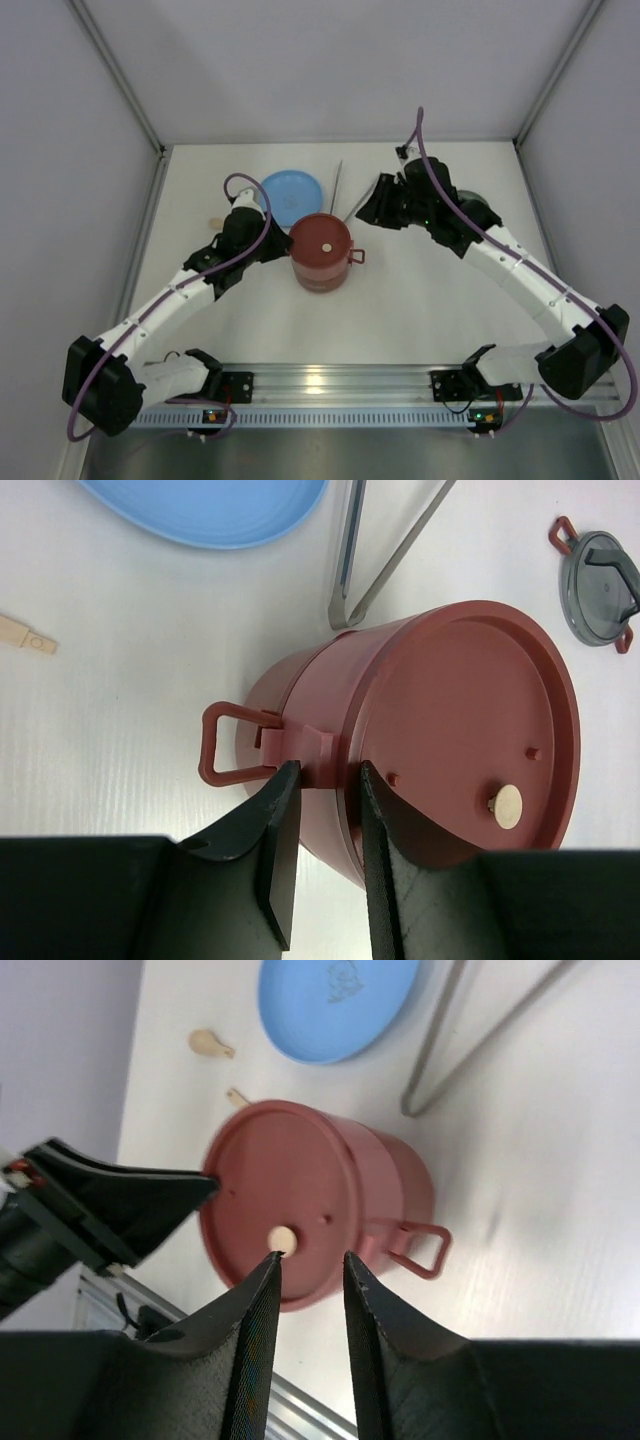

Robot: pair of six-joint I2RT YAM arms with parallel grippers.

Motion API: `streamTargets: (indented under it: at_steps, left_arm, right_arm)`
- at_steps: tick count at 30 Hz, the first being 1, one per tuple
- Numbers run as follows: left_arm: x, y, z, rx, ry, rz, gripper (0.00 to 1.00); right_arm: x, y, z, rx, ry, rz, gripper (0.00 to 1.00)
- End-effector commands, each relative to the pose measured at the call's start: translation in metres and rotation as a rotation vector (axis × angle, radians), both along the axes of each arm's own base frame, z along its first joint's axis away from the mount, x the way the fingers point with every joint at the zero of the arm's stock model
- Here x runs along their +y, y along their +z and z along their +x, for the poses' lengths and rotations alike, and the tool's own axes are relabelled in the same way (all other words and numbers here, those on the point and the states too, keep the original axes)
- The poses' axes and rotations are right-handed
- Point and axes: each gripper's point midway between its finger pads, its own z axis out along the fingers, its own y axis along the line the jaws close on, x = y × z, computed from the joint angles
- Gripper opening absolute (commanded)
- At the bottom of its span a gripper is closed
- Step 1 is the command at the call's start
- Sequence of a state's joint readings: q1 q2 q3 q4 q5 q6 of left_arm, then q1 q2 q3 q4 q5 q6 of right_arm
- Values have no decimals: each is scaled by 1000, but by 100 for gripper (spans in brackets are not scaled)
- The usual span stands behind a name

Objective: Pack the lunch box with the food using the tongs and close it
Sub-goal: Close the fastener on the packing box.

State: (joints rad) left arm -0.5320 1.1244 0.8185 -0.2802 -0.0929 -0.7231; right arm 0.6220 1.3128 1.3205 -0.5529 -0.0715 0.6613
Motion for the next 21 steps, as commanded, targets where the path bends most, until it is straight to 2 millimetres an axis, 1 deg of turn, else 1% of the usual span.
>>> streamTargets:
  at_steps: [1, 2, 3, 4, 6, 10, 12, 13, 16, 19, 20, 21]
  left_arm:
    - [15, -30, -22, 136, -32, 126, 16]
    - [15, -31, -20, 138, -32, 135, 17]
    - [16, -31, -20, 147, -31, 144, 17]
    - [15, -30, -18, 149, -31, 149, 18]
    - [14, -30, -16, 154, -32, 158, 19]
    - [12, -29, -9, 169, -32, 175, 21]
    - [11, -23, -5, 158, -31, 179, 22]
    - [12, -24, -5, 168, -29, 184, 22]
    - [10, -20, -2, 164, -28, 187, 22]
    - [11, -20, -2, 168, -25, 190, 22]
    - [11, -19, -1, 166, -23, 191, 22]
    - [12, -20, -1, 169, -22, 192, 22]
  right_arm:
    - [-28, -29, 3, 10, -72, -72, 31]
    - [-35, -30, 4, 5, -85, -68, 31]
    - [-38, -44, 2, 23, -84, -80, 31]
    - [-38, -44, 5, 4, -86, -73, 31]
    - [-43, -58, 7, 20, -98, -104, 31]
    - [-40, -76, 13, 34, -90, -131, 30]
    - [-38, -82, 17, 32, -89, -134, 30]
    - [-37, -87, 18, 41, -84, -140, 29]
    - [-36, -98, 21, 58, -77, -163, 28]
    - [-35, -109, 17, 79, -76, -154, 22]
    - [-36, -118, 12, 98, -77, -153, 21]
    - [-35, -120, 12, 96, -75, -147, 19]
